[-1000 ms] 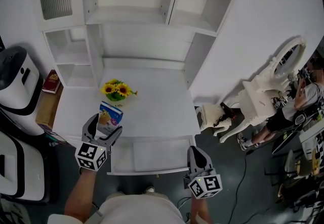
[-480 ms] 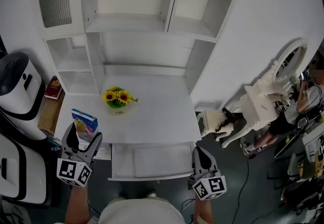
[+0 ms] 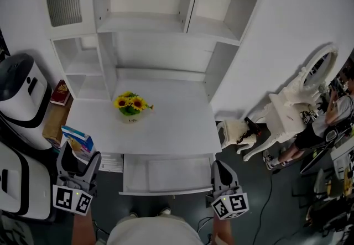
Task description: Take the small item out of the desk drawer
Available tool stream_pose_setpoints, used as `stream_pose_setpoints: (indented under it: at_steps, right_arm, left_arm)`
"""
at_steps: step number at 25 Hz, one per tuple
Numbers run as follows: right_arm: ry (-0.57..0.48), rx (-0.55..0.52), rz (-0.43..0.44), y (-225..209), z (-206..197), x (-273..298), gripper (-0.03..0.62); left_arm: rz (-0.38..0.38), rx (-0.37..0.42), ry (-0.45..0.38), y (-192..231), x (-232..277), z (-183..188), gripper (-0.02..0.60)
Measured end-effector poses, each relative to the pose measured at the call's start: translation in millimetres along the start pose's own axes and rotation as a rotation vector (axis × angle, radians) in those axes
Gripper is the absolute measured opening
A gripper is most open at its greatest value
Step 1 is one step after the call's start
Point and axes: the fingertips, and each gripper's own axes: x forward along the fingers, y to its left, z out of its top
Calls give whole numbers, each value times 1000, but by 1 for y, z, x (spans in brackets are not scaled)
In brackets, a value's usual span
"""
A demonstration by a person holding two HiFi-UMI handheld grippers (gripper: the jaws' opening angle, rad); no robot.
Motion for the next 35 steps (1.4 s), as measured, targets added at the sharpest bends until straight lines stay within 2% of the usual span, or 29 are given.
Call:
stream_pose_setpoints:
  at_steps: [15,35]
  right_arm:
    - [39,-17,36,29,2,-2,9]
    - [37,-22,34,49,3,-10,9]
  left_arm:
    - [27,-21,-22,8,-49,16,431]
    - [-7,-45,-39,12,-56,18,431]
